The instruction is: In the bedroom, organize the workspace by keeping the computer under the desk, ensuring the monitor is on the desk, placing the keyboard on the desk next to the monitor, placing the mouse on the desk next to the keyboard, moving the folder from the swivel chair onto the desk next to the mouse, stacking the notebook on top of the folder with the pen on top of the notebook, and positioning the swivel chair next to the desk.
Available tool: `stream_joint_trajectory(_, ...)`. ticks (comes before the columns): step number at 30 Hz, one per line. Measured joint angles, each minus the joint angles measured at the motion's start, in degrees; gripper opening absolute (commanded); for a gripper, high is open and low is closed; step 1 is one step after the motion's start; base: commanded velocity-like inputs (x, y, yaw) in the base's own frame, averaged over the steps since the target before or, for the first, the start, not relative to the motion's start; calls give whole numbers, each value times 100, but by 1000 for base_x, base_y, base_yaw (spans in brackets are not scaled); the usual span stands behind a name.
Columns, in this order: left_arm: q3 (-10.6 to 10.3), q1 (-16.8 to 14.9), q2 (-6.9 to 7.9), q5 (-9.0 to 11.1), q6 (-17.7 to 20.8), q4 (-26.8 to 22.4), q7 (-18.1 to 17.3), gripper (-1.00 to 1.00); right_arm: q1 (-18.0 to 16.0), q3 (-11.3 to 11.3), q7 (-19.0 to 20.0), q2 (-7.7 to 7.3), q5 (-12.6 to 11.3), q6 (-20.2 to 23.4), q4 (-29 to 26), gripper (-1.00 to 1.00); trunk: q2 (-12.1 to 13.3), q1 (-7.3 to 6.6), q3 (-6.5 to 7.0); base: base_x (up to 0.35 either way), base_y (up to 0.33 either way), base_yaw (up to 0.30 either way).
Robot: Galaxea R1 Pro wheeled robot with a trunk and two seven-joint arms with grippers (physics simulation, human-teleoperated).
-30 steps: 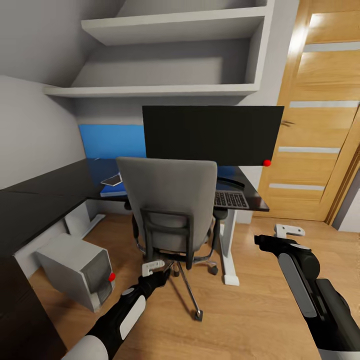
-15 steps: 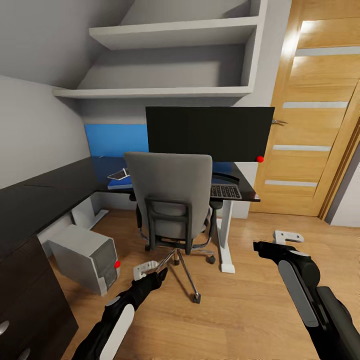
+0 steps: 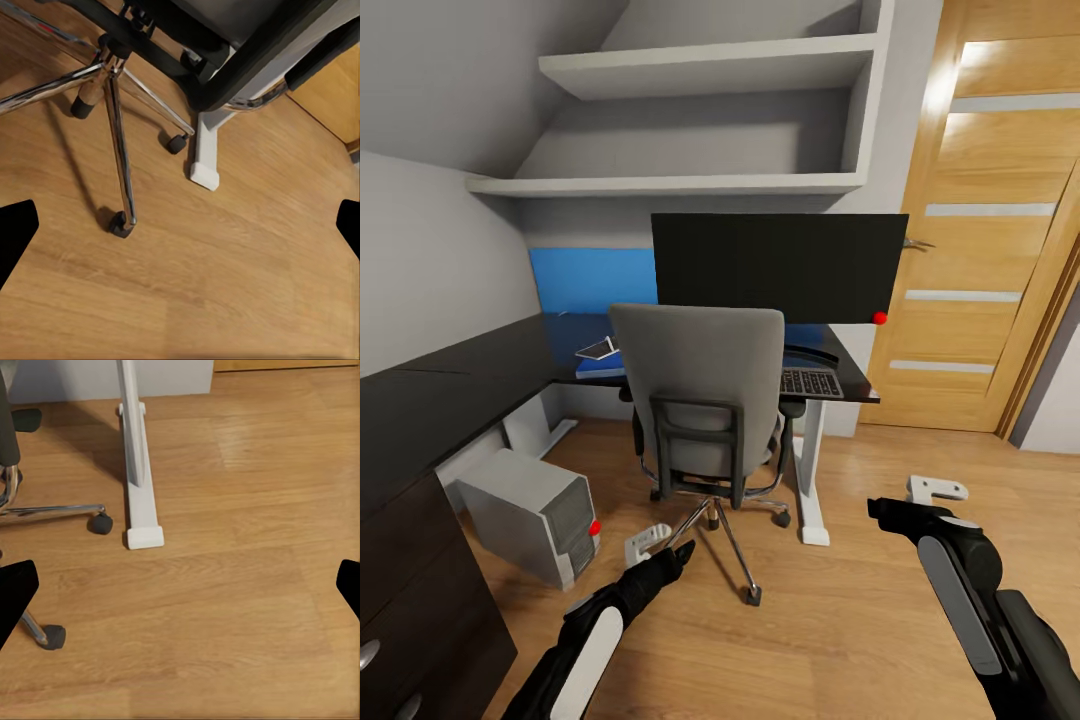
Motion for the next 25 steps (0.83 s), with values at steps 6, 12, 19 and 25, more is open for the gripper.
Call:
stream_joint_trajectory(6,3,0,1,32,9,3,5,100,30,1,6,0,-1,-1,0,100,0,0,0,-1,0,0)
stream_joint_trajectory(12,-3,5,54,656,61,24,-36,100,391,-3,291,102,-6,31,473,100,0,0,0,0,0,0)
stream_joint_trajectory(19,-3,46,67,864,62,26,-30,100,450,-4,82,119,-8,29,773,100,0,0,0,0,0,0)
stream_joint_trajectory(25,5,53,97,882,79,26,-18,100,454,-5,56,123,-7,29,802,100,0,0,0,0,0,0)
